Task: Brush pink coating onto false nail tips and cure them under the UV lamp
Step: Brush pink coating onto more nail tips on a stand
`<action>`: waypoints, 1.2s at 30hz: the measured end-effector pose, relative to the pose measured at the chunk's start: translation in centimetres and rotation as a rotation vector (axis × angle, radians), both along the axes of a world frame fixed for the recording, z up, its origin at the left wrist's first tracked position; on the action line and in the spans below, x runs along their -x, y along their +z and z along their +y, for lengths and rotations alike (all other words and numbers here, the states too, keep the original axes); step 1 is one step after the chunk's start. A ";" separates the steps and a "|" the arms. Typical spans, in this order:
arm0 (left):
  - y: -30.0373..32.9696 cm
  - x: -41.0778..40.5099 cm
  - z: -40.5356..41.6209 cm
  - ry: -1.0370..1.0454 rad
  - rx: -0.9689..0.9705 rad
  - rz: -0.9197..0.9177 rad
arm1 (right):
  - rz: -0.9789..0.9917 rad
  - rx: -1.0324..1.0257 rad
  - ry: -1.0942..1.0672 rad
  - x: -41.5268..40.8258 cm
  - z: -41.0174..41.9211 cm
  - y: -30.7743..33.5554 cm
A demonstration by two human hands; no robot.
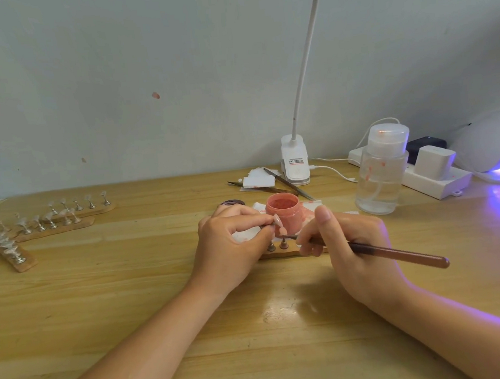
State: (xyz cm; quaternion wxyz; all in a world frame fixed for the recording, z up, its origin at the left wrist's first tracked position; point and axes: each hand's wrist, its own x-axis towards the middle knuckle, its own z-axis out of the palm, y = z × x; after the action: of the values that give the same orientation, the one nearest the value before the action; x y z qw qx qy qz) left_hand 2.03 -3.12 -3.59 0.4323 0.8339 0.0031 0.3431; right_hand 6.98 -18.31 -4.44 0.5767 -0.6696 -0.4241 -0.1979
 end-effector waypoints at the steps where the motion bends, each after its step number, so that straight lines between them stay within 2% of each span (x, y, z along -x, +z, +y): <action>1: 0.0 0.0 0.0 0.000 0.002 -0.001 | -0.026 0.002 -0.014 0.0 0.0 0.0; 3: 0.0 0.0 0.1 -0.004 0.003 -0.004 | -0.063 0.025 -0.039 0.0 0.1 0.1; 7: -0.1 0.0 0.1 -0.012 -0.005 0.005 | 0.035 -0.004 0.007 0.0 0.1 0.0; 11: -0.1 -0.1 0.1 -0.015 -0.022 -0.005 | -0.008 -0.003 -0.017 0.1 0.1 0.2; 16: -0.1 -0.1 0.1 -0.024 -0.028 -0.002 | 0.060 -0.038 0.015 0.1 0.0 0.1; 19: -0.1 -0.1 0.2 -0.028 -0.040 -0.018 | 0.040 -0.025 0.010 0.0 0.2 0.1; 22: -0.1 -0.1 0.2 -0.044 -0.033 -0.036 | 0.148 -0.048 0.045 0.0 0.1 0.0; 27: -0.4 -0.4 0.5 -0.064 -0.056 -0.081 | 0.092 -0.044 0.046 0.0 0.2 0.1; 31: -0.4 -0.4 0.6 -0.089 -0.086 -0.134 | 0.189 -0.081 0.077 0.1 0.1 0.0; 34: -0.5 -0.5 0.7 -0.098 -0.054 -0.143 | 0.130 -0.096 0.082 0.0 0.2 0.1; 36: -0.6 -0.6 0.7 -0.105 -0.015 -0.135 | 0.173 -0.065 0.086 0.0 0.3 0.0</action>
State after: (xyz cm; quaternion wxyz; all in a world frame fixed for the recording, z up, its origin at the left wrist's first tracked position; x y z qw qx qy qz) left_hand 2.64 -2.45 -4.16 0.4427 0.8112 -0.0725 0.3752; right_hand 6.95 -18.03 -4.39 0.6406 -0.6463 -0.3945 -0.1278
